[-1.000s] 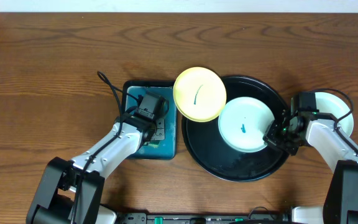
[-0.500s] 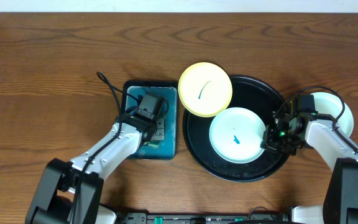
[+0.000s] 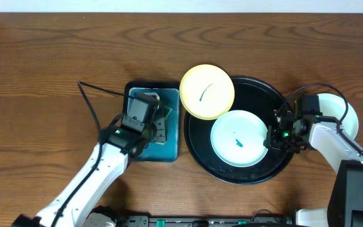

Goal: Clean dirty plates on tray and stack at the side
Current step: 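Grip the pale green plate rim with the right gripper and tilt it up, then lift the sponge from the basin with the left gripper and hold it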

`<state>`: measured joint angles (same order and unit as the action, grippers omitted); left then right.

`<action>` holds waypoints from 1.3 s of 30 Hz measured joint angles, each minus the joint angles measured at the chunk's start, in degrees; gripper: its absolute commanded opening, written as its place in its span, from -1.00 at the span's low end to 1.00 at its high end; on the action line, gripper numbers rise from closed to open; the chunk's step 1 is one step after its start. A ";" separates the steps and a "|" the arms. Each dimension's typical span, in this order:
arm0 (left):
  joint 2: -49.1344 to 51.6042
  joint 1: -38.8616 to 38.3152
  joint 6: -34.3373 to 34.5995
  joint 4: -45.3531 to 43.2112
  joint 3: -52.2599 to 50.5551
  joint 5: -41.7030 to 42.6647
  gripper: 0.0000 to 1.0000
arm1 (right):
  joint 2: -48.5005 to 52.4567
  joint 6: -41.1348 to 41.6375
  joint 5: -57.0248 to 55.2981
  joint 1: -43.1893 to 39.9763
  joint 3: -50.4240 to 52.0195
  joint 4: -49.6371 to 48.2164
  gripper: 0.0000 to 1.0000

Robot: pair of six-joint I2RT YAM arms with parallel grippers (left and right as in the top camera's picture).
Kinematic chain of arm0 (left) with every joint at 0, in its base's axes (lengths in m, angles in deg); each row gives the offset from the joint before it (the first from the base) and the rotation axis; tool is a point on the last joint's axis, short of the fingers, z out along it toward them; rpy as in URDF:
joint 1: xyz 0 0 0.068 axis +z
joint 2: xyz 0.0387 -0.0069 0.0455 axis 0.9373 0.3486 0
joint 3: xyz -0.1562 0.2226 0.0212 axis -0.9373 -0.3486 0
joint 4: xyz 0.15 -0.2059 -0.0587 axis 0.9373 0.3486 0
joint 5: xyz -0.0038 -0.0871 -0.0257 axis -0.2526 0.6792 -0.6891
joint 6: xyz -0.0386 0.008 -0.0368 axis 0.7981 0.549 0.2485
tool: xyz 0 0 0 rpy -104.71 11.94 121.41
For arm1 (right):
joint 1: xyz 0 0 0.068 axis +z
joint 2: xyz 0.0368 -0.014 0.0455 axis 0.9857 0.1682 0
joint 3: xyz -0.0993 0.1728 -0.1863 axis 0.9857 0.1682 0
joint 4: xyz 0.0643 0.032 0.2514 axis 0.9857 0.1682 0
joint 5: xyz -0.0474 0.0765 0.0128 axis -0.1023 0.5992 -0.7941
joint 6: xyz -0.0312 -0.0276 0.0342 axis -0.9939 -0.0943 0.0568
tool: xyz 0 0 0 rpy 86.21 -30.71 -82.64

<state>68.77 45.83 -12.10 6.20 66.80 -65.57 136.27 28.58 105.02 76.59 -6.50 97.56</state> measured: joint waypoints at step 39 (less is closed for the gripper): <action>3.56 34.18 -16.74 -2.97 -0.02 60.04 -0.85 | -0.04 -0.39 -0.85 2.14 -0.02 -2.19 -0.98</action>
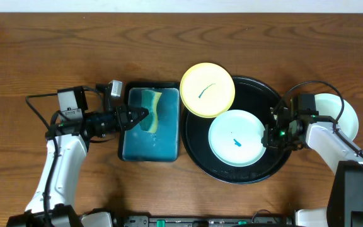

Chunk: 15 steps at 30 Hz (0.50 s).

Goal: Clean dirty plates on tray and stack at the side
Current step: 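Lift the sponge from the basin with the left gripper and hold it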

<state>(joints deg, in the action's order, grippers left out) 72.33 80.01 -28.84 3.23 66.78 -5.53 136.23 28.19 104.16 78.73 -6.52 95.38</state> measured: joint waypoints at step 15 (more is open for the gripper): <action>1.70 0.48 -3.19 -0.02 0.00 3.21 -0.85 | 0.00 0.00 0.02 0.00 0.00 -0.04 -0.97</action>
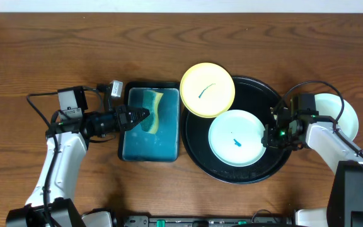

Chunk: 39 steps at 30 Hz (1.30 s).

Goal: Clean dirty plates on tray and stack at the side
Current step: 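Lift the sponge from the basin with the left gripper and hold it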

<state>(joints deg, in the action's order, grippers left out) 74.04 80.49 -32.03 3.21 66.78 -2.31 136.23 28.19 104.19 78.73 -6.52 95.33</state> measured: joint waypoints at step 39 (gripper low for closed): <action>0.00 0.00 -6.01 -5.09 -0.02 4.68 -0.85 | 0.00 0.00 -0.02 0.00 0.00 -0.13 -0.97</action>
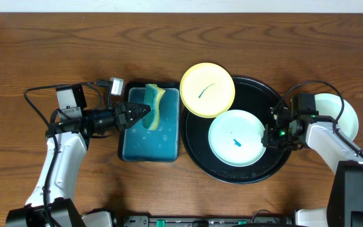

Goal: Clean dirty plates on tray and stack at the side
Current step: 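Lift the sponge from the basin with the left gripper and hold it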

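Observation:
A black round tray [197, 148] holds a white plate [232, 148] with a small blue smear. A yellow plate [207, 90] with a blue streak lies over the tray's far left rim. My right gripper [270, 135] is at the white plate's right rim and looks shut on it. A teal tub [150, 142] of water stands left of the tray. In it a yellow-green sponge [154, 104] stands on edge. My left gripper [145, 111] reaches over the tub's left wall and is shut on the sponge.
Another white plate [345, 113] lies on the table right of the tray, partly under my right arm. Cables loop from the left arm near the tub's far left corner. Bare wooden table [55, 50] lies all around.
The sponge now sits higher and nearer the tub's far wall, held in my left gripper, and the water is rippled. The right arm and both plates have not moved.
At first my left arm came from the front with its gripper over the sponge in the tub. Then the arm lay left of the tub, fingertips at the sponge, and the white plate sat slightly further left. Now the sponge is raised in the grip.

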`<state>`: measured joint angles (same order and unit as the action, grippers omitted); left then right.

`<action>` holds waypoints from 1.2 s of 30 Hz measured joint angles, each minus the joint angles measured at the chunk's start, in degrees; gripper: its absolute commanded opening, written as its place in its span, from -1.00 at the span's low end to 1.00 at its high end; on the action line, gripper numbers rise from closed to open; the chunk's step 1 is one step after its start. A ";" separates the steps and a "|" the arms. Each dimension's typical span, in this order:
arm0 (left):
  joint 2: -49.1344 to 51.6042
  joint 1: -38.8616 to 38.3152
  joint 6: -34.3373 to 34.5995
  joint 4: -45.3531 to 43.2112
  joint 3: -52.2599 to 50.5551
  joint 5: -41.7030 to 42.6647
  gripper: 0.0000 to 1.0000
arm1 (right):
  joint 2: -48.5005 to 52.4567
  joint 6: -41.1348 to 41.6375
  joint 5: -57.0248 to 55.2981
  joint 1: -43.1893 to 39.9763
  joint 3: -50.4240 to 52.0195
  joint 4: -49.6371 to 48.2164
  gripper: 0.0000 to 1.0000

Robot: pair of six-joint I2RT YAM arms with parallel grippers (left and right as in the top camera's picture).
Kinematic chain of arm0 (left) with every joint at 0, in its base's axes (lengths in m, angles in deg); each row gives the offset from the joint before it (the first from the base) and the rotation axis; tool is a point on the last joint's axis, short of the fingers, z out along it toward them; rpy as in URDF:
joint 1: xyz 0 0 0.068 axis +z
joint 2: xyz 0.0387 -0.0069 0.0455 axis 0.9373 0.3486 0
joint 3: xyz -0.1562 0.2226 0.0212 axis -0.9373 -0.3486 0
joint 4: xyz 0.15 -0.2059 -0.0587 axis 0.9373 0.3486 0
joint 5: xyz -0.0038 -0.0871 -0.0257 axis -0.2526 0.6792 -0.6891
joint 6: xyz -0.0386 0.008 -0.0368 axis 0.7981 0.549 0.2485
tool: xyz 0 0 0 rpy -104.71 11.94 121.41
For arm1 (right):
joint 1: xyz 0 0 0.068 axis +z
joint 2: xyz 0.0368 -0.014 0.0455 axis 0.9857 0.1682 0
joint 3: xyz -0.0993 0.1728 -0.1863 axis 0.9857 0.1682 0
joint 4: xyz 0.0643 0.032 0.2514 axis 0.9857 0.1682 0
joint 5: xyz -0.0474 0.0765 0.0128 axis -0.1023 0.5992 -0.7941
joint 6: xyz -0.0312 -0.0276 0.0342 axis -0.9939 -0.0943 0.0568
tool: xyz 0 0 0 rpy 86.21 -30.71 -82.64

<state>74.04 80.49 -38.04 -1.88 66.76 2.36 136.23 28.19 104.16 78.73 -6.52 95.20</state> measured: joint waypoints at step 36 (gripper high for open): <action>0.00 -2.80 10.38 3.69 0.00 -19.54 -0.85 | 0.00 0.00 0.00 0.00 0.00 -0.04 -0.97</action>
<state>74.04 77.69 -27.66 1.81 66.76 -17.18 136.23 28.19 104.16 78.73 -6.52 95.16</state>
